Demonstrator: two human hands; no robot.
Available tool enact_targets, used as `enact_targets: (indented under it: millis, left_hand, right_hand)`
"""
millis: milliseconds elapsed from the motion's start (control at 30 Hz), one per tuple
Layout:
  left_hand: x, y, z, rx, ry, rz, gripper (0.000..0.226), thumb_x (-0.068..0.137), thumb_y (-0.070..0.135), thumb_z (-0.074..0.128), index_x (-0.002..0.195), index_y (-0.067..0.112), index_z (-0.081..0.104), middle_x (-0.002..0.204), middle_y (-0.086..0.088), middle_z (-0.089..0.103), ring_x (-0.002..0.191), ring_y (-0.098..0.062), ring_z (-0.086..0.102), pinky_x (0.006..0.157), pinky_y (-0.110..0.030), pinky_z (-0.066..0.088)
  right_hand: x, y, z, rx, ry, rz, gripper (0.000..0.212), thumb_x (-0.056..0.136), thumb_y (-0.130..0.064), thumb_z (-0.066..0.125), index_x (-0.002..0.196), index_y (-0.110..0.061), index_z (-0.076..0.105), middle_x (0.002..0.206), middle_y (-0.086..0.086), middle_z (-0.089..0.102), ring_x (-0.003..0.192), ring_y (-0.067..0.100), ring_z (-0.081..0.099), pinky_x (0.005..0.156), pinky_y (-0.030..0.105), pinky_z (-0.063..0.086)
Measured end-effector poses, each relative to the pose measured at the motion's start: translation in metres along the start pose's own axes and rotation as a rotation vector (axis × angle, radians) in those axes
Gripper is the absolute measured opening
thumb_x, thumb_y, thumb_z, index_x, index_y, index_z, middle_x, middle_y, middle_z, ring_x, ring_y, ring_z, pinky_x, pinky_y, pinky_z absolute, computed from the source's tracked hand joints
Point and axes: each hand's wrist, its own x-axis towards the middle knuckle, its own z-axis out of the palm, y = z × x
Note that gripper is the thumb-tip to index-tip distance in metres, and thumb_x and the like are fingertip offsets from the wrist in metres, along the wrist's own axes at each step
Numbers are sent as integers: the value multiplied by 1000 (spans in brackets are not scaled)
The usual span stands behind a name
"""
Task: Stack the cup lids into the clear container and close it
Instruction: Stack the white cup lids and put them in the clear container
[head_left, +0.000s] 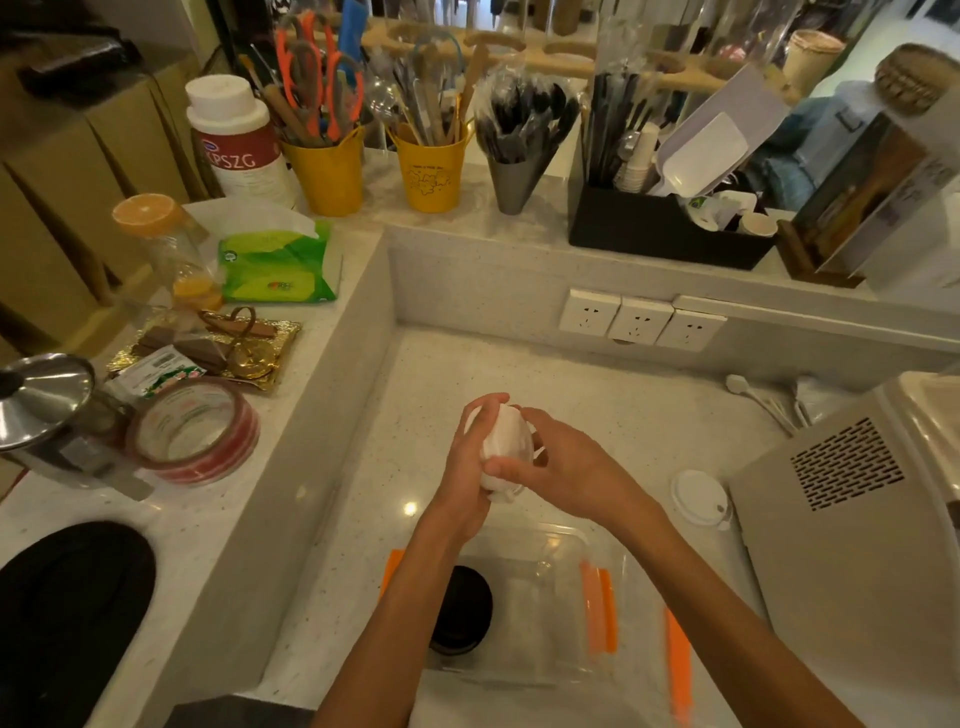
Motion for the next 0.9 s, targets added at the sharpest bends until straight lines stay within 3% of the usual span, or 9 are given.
enact_targets:
  millis: [100, 233, 333, 400, 467, 600, 733, 833, 900]
  left_hand:
    - [3, -2, -3, -131, 29, -80, 38, 100, 40, 56, 126, 12, 62, 125, -20, 67, 112, -40, 68, 90, -58, 58]
    - [5, -1, -11, -307, 22, -132, 24, 93, 36, 65, 107, 16, 68, 110, -14, 69, 104, -35, 64, 93, -59, 54]
    - [8, -2, -16, -323, 46, -145, 23, 90, 37, 69, 102, 17, 72, 110, -13, 68, 106, -34, 63, 98, -62, 50]
    - [9, -2, -18, -318, 47, -149, 26, 85, 38, 73, 101, 17, 73, 112, -14, 67, 106, -35, 62, 101, -65, 47]
    - [11, -3, -20, -312, 42, -147, 30, 79, 39, 77, 100, 17, 74, 111, -14, 68, 104, -35, 63, 101, -66, 47]
    - [14, -9, -23, -301, 43, -153, 25, 85, 38, 73, 99, 18, 74, 112, -13, 67, 105, -36, 63, 95, -63, 53]
    - [14, -13, -20, -258, 52, -168, 19, 90, 37, 69, 96, 20, 75, 116, -14, 64, 102, -34, 64, 94, -62, 54]
    - [15, -15, -15, -189, 80, -184, 22, 90, 38, 68, 103, 21, 73, 130, -18, 59, 111, -36, 60, 91, -59, 57]
    - [14, -16, -11, -166, 90, -201, 30, 88, 38, 69, 111, 19, 69, 139, -20, 55, 113, -37, 58, 89, -58, 58]
  right_hand:
    - [6, 26, -14, 124, -4, 15, 59, 70, -92, 36, 122, -66, 47, 115, -30, 59, 92, -1, 64, 71, 20, 54]
    - [38, 123, -45, -216, 313, 355, 61, 92, -51, 57, 146, -25, 44, 147, 8, 43, 129, 32, 48, 104, 47, 45]
    - [37, 195, -54, -387, 148, 695, 66, 97, -34, 54, 154, -19, 24, 160, 19, 16, 142, 44, 25, 112, 53, 32]
    - [26, 228, -54, -417, 36, 777, 71, 98, -27, 52, 157, -19, 14, 163, 18, 7, 146, 43, 21, 115, 50, 29]
    - [13, 245, -49, -445, -34, 756, 78, 95, -26, 57, 158, -19, 12, 160, 18, 15, 143, 40, 30, 114, 46, 33]
    - [-2, 246, -43, -463, 45, 720, 76, 88, -32, 68, 151, -18, 28, 144, 19, 41, 129, 37, 46, 106, 42, 41]
    - [-1, 225, -49, -229, 61, 721, 82, 84, -37, 75, 148, -13, 30, 143, 23, 41, 128, 40, 46, 105, 44, 42]
    - [6, 185, -58, -3, 88, 558, 81, 81, -43, 76, 144, -15, 34, 141, 17, 47, 123, 36, 53, 102, 47, 46]
    - [8, 145, -61, 128, 39, 424, 78, 77, -56, 74, 138, -24, 38, 125, 6, 60, 106, 24, 64, 91, 41, 55]
